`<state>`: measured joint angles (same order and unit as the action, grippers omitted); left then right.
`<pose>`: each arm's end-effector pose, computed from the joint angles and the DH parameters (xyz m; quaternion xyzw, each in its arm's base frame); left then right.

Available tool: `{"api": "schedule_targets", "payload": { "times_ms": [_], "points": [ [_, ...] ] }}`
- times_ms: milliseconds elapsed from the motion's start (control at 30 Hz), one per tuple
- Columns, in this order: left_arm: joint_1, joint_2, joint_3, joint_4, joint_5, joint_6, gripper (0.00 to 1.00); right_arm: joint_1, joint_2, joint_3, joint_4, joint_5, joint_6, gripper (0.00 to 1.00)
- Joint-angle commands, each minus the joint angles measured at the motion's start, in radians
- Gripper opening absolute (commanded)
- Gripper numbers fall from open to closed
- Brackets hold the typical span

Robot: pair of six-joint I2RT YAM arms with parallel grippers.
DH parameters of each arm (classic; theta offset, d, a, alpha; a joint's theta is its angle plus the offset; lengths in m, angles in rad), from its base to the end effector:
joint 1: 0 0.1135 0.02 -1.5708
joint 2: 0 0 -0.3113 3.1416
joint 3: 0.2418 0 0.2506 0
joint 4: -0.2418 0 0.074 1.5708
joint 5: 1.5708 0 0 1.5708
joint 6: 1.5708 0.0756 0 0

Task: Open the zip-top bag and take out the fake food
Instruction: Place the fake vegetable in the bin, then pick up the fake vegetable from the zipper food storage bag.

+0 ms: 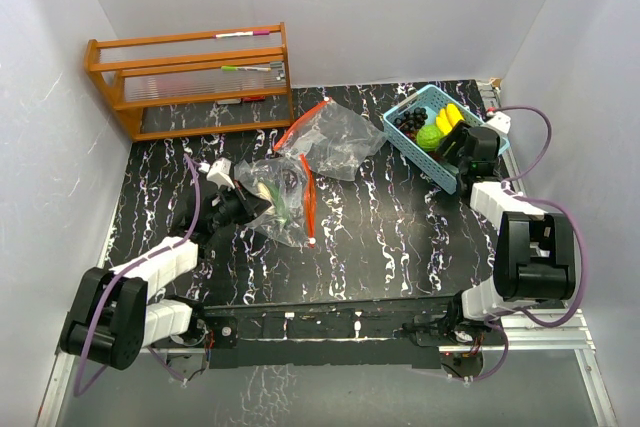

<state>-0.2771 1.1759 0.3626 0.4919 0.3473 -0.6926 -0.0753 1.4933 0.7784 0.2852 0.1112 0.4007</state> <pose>0.2321 -0.0928 0.2195 -0.0659 0.8026 -0.3925 0.4443 0.3529 -0.0350 0.2476 0.2273 0.8095 0.0412 0.5397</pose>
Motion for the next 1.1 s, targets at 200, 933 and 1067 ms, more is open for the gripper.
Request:
{"api": "schedule_targets", "payload": {
  "times_ms": [200, 933, 1067],
  "points": [
    [-0.002, -0.006, 0.021, 0.022, 0.02, -0.007, 0.0, -0.001, -0.088, -0.027, 0.033, 0.101, -0.028, 0.98],
    [-0.002, -0.04, 0.029, -0.05, -0.044, -0.018, 0.0, 0.62, 0.16, 0.018, 0.22, -0.244, 0.01, 0.51],
    [-0.003, -0.058, 0.027, -0.065, -0.055, -0.012, 0.0, 0.647, 0.244, 0.046, 0.262, -0.322, 0.042, 0.5]
  ]
}}
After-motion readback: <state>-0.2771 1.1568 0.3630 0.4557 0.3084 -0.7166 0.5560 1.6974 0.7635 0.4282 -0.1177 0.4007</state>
